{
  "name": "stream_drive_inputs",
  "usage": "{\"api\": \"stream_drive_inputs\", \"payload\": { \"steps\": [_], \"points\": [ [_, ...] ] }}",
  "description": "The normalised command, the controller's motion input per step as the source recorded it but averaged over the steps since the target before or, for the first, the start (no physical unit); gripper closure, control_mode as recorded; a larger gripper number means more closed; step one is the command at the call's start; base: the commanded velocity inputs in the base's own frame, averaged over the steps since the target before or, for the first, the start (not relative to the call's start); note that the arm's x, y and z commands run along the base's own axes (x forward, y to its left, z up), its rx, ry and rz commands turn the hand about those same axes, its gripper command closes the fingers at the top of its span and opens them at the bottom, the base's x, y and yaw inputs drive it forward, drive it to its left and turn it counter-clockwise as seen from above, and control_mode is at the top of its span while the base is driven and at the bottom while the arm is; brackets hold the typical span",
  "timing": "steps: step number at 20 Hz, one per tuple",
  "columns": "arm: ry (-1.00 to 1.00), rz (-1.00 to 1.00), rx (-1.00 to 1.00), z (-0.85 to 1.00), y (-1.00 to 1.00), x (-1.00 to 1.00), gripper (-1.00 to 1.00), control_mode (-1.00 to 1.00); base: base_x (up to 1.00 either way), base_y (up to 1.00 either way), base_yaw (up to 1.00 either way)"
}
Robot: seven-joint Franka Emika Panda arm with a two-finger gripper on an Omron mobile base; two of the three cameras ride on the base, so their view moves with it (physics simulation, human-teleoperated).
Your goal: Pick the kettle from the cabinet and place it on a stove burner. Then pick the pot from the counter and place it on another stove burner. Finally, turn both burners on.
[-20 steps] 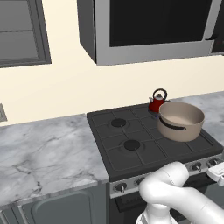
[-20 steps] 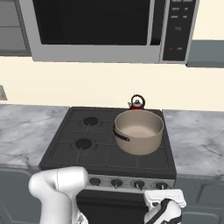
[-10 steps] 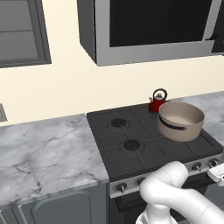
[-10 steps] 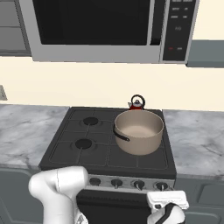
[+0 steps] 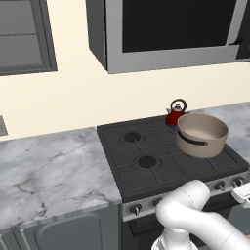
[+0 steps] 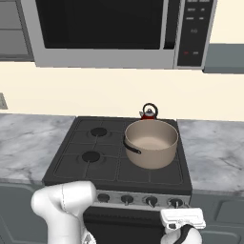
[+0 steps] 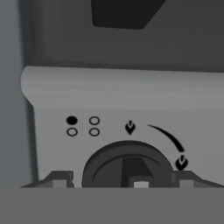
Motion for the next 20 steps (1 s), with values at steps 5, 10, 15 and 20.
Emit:
{"api": "stream_drive_inputs", "payload": {
  "steps": [5, 10, 15, 20],
  "points": [
    [-0.03, 0.0, 0.0, 0.0, 0.02, 0.14, 1.0, -1.0, 0.0, 0.0, 0.0],
    [0.0, 0.01, 0.0, -0.02, 0.02, 0.0, 1.0, -1.0, 0.0, 0.0, 0.0],
    [0.01, 0.05, -0.04, 0.0, 0.02, 0.0, 1.0, -1.0, 0.0, 0.0, 0.0],
    [-0.14, 0.07, -0.13, 0.0, 0.0, 0.0, 1.0, -1.0, 0.0, 0.0, 0.0]
  ]
}}
